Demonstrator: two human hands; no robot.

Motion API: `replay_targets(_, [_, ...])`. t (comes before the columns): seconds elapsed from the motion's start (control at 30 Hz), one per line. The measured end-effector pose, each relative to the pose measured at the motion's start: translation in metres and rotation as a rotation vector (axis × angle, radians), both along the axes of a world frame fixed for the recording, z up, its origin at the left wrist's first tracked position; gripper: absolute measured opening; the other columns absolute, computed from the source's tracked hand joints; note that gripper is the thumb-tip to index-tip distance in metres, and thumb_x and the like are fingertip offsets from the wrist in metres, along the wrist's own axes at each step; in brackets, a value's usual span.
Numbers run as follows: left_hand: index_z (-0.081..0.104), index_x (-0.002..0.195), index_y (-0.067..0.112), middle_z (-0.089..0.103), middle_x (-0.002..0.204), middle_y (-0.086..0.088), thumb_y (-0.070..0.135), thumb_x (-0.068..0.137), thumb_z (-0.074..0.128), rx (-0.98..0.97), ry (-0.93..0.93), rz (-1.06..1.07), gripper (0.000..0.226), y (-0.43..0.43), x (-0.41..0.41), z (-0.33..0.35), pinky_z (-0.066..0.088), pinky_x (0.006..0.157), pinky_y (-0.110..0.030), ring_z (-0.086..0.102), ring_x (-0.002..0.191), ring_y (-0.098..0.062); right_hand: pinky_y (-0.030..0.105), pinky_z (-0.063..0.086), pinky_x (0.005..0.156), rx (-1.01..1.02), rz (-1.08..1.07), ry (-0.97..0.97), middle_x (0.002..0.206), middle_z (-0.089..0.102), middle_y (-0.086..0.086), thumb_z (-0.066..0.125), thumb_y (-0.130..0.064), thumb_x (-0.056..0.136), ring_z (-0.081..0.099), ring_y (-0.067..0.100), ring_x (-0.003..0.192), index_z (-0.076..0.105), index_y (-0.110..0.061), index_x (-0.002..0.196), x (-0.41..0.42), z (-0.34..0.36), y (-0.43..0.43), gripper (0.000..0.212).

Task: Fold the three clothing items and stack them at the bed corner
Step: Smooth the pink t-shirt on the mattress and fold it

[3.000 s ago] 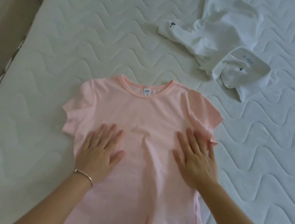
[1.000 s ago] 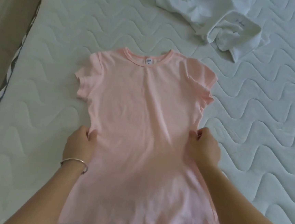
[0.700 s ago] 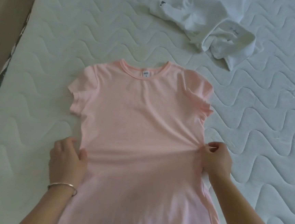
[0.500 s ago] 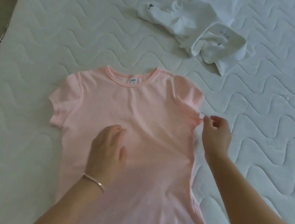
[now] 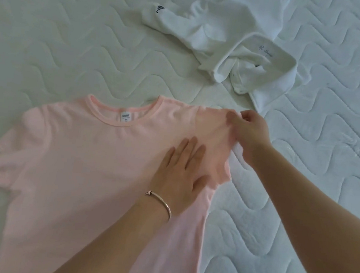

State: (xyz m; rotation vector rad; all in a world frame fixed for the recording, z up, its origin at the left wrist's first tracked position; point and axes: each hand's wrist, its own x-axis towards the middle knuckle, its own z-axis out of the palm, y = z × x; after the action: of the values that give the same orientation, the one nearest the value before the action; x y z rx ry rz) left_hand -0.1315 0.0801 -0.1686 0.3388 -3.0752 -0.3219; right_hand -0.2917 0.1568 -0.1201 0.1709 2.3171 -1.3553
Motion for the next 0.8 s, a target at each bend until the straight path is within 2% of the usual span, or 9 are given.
replay_targets(0.07, [0.039, 0.133, 0.013, 0.046, 0.139, -0.011, 0.049, 0.085, 0.031, -0.021, 0.013, -0.002, 0.06, 0.006, -0.009, -0.006, 0.024, 0.104, -0.041, 0.046, 0.126, -0.027, 0.029, 0.038, 0.06, -0.042, -0.077, -0.034, 0.071, 0.042, 0.0, 0.054, -0.023, 0.084, 0.04, 0.016, 0.066, 0.044, -0.015, 0.076, -0.007, -0.004, 0.001, 0.015])
replay_targets(0.2, [0.038, 0.136, 0.012, 0.042, 0.142, -0.01, 0.054, 0.088, 0.024, -0.044, -0.023, 0.054, 0.066, 0.019, -0.021, -0.016, 0.018, 0.105, -0.044, 0.032, 0.132, -0.026, 0.024, 0.046, 0.055, -0.068, -0.081, -0.064, 0.074, 0.057, -0.001, 0.058, -0.037, 0.087, 0.053, 0.013, 0.063, 0.057, -0.014, 0.081, -0.001, -0.004, 0.008, 0.024])
replay_targets(0.3, [0.037, 0.136, 0.009, 0.041, 0.143, -0.011, 0.055, 0.092, 0.006, -0.06, -0.064, 0.071, 0.071, 0.021, -0.022, -0.016, 0.017, 0.105, -0.047, 0.034, 0.133, -0.029, 0.041, 0.056, 0.075, -0.057, 0.091, -0.11, 0.089, 0.068, 0.012, 0.067, -0.04, 0.08, 0.064, 0.027, 0.08, 0.064, -0.004, 0.094, 0.01, -0.002, 0.015, 0.04])
replay_targets(0.37, [0.038, 0.136, 0.008, 0.041, 0.143, -0.012, 0.056, 0.091, 0.004, -0.056, -0.061, 0.078, 0.074, 0.023, -0.023, -0.01, 0.018, 0.104, -0.047, 0.038, 0.132, -0.03, 0.049, 0.055, 0.078, 0.025, 0.153, -0.077, 0.097, 0.067, 0.02, 0.068, -0.034, 0.079, 0.065, 0.033, 0.085, 0.063, 0.003, 0.098, 0.012, -0.001, 0.016, 0.042])
replay_targets(0.5, [0.043, 0.134, 0.008, 0.04, 0.143, -0.013, 0.058, 0.085, 0.026, -0.028, -0.015, 0.025, 0.072, 0.041, -0.025, -0.005, 0.019, 0.105, -0.047, 0.037, 0.132, -0.03, 0.027, 0.048, 0.052, -0.103, -0.058, -0.158, 0.073, 0.057, 0.009, 0.056, -0.03, 0.09, 0.052, 0.018, 0.064, 0.06, -0.008, 0.081, -0.001, 0.005, 0.014, 0.025])
replay_targets(0.57, [0.044, 0.134, 0.011, 0.04, 0.143, -0.014, 0.055, 0.082, 0.03, -0.026, -0.031, 0.03, 0.07, 0.048, -0.029, -0.007, 0.019, 0.105, -0.048, 0.037, 0.132, -0.031, 0.027, 0.042, 0.054, -0.056, -0.069, -0.108, 0.069, 0.05, 0.003, 0.049, -0.03, 0.093, 0.048, 0.018, 0.064, 0.059, -0.012, 0.084, -0.005, 0.001, 0.013, 0.023])
replay_targets(0.63, [0.044, 0.134, 0.013, 0.042, 0.142, -0.013, 0.053, 0.081, 0.03, -0.016, -0.051, 0.058, 0.069, 0.051, -0.034, -0.01, 0.019, 0.105, -0.048, 0.038, 0.132, -0.031, 0.026, 0.043, 0.061, 0.015, -0.006, -0.025, 0.075, 0.055, -0.001, 0.043, -0.032, 0.095, 0.052, 0.016, 0.068, 0.061, -0.012, 0.103, 0.001, -0.001, 0.012, 0.027])
replay_targets(0.7, [0.046, 0.133, 0.011, 0.045, 0.14, -0.012, 0.054, 0.08, 0.03, 0.008, -0.056, 0.078, 0.07, 0.053, -0.035, -0.008, 0.019, 0.104, -0.047, 0.04, 0.13, -0.03, 0.024, 0.044, 0.064, 0.105, 0.148, 0.051, 0.095, 0.057, -0.001, 0.047, -0.03, 0.094, 0.054, 0.015, 0.079, 0.044, -0.016, 0.131, 0.013, -0.002, 0.013, 0.04])
replay_targets(0.8, [0.045, 0.132, 0.006, 0.046, 0.139, -0.011, 0.057, 0.084, 0.027, 0.047, -0.031, 0.101, 0.072, 0.05, -0.024, 0.001, 0.02, 0.104, -0.044, 0.042, 0.129, -0.026, 0.03, 0.045, 0.064, 0.237, 0.347, 0.119, 0.092, 0.048, 0.0, 0.048, -0.02, 0.092, 0.051, 0.02, 0.074, 0.015, -0.022, 0.144, 0.026, -0.002, 0.018, 0.061])
